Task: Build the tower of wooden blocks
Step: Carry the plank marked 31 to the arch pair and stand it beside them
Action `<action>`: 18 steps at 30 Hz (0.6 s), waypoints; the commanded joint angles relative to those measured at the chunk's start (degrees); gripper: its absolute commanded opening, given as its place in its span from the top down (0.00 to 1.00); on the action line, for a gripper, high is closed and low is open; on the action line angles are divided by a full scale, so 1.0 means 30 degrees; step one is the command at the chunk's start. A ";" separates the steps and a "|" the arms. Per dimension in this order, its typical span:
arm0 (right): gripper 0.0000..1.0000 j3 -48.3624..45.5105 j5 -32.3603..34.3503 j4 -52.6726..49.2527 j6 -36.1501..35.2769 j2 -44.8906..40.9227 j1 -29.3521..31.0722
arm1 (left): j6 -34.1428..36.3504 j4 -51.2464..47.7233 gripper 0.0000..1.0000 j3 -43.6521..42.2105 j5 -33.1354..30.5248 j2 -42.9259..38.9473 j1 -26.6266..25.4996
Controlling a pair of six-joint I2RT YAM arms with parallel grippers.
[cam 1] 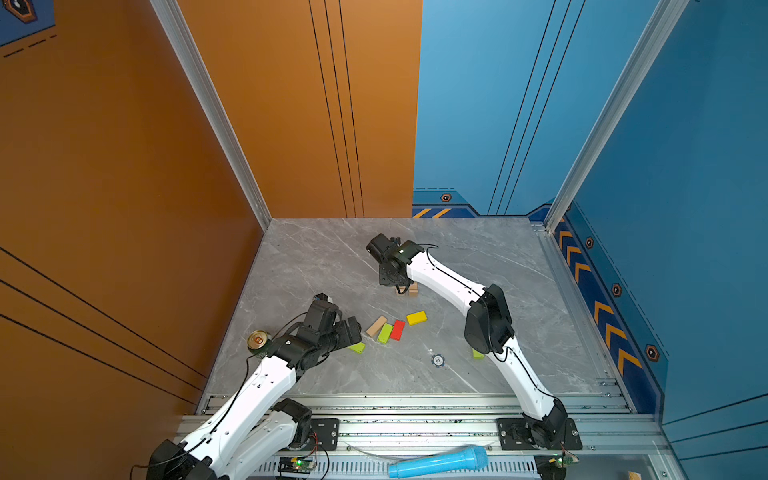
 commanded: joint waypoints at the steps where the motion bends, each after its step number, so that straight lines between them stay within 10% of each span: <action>1: 0.72 -0.0850 0.0228 0.0478 0.0646 -0.0131 -0.0380 | 0.0403 0.0062 0.02 0.0514 0.0304 0.0104 0.0189; 18: 0.71 -0.1234 -0.0427 0.0685 0.0873 0.0271 -0.0681 | 0.0437 0.0328 0.02 0.0343 0.0508 0.0410 0.0453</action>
